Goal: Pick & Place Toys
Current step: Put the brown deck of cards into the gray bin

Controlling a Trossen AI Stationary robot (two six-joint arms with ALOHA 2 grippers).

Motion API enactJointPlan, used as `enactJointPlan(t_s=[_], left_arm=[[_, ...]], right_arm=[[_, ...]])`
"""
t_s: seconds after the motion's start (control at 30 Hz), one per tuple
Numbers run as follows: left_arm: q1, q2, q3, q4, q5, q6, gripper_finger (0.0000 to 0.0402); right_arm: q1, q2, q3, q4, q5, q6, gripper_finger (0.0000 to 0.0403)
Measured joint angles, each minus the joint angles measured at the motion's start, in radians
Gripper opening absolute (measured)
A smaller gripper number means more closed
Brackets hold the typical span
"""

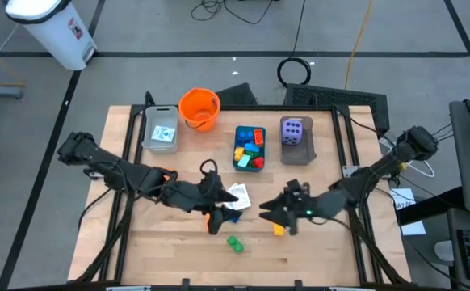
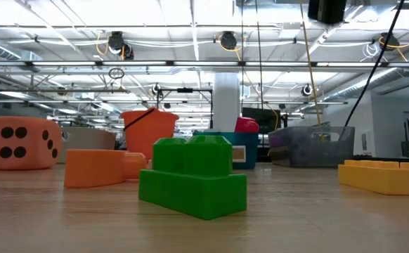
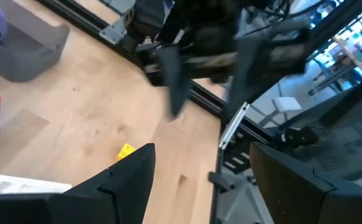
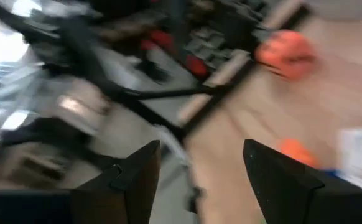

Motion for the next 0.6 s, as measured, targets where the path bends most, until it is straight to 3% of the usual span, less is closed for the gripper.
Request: enactJointPlan(t_s=[0.1,0.33,0.6], left_arm=[[0.011,-0.014,0.000,-0.021,0.031,-0.015,0.0271],[0.010,-0.076,-0.001,-0.116,0.037,-0.028,0.0271],[-0.007,-0.125,-0.001,-0.128,0.008,-0.020,0.0271]], right_arm=[[-0.033,0.036,0.005,-0.102,-0.002,0.078,0.0222],[-0.083,0.172,0.005,-0.161,-0.014,0.298,0.0222],[-0.130,0.320,0.004,-0.174,-0.117,0.412,0.0222]])
